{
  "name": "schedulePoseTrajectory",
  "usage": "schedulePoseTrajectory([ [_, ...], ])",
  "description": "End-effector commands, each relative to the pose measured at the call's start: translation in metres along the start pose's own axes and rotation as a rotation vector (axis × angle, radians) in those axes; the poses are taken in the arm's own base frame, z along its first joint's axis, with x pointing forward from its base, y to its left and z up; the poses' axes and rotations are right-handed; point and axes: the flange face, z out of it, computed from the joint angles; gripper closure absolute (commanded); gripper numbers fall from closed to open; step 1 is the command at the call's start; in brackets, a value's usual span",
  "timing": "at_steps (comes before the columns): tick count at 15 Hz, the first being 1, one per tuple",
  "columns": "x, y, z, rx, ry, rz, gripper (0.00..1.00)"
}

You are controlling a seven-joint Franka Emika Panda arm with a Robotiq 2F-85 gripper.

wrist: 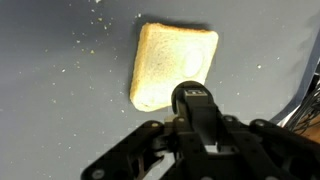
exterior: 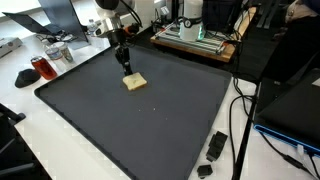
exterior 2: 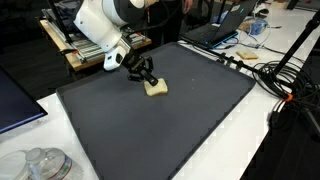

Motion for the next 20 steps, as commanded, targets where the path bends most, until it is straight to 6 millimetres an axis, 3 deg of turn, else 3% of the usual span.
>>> schedulePoseTrajectory([
  [1,0.000,0.015,0.004,0.088,0.006,-0.018,0.95],
  [10,-0.037,0.051,0.009,0.224,0.168,-0.005,0.95],
  [15,-0.082,0.046,0.002,0.189,0.295,-0.029,0.95],
  [20,-0.126,0.019,-0.009,0.151,0.438,-0.033,0.95],
])
